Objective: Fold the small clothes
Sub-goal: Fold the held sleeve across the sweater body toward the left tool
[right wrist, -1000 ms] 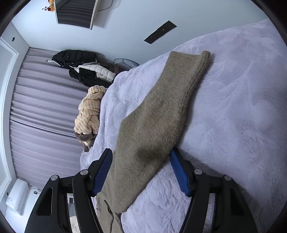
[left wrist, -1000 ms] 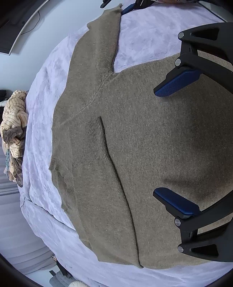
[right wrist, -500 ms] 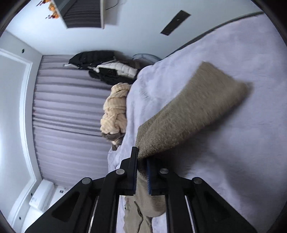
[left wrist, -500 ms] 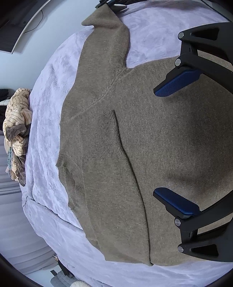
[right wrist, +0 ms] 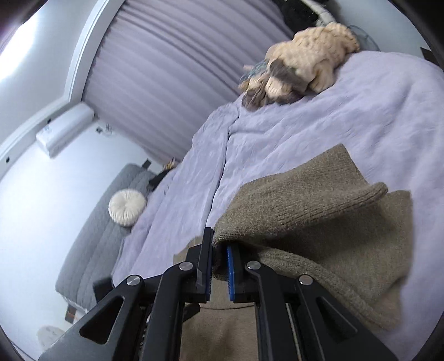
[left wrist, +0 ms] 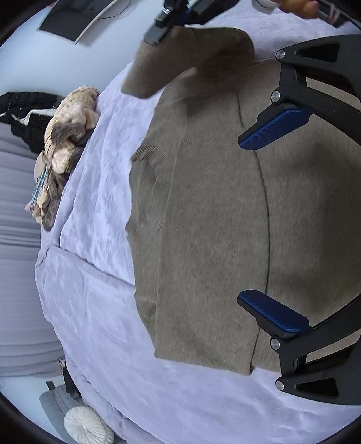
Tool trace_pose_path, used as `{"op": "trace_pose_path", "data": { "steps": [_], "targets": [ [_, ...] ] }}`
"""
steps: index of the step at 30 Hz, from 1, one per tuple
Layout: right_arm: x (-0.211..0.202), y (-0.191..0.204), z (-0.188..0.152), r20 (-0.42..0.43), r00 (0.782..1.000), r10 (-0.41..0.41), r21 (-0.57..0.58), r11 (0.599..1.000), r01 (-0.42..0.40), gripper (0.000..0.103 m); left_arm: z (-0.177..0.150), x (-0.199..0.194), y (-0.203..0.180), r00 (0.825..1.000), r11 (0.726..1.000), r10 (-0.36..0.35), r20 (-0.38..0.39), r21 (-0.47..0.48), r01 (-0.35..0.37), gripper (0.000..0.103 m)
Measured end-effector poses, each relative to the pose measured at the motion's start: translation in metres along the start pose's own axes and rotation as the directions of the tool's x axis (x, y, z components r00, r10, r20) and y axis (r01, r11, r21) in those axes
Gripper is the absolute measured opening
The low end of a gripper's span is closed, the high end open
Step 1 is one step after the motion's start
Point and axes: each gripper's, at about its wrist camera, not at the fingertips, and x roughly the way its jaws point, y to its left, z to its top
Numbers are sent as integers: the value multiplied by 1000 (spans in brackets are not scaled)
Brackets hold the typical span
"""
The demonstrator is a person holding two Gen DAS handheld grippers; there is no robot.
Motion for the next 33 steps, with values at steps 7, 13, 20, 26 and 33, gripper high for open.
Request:
{"op": "trace_pose_path", "data": {
  "steps": [7,13,20,26,33],
  "targets": [
    [119,4,-57,-273,955,-114,-34,994,109,17,3,17,62,1000,996,-2,-1,-85,2,101],
    [90,-31,-59,-169,976,-136,170,972,164,65,6,28,79,980,973,-197,21,-116,198,101],
    [102,-31,-24,-111,984,-141,178,971,159,9,10,43,97,829,797,-559,23,-260,545,101],
    [144,34,-56,-333,942,-40,-97,995,8,10,10,53,111,750,694,-660,46,-346,632,101],
    [162,55,-103,-476,870,-125,-241,971,8,45,15,55,99,772,731,-636,4,-317,604,102]
  ]
}}
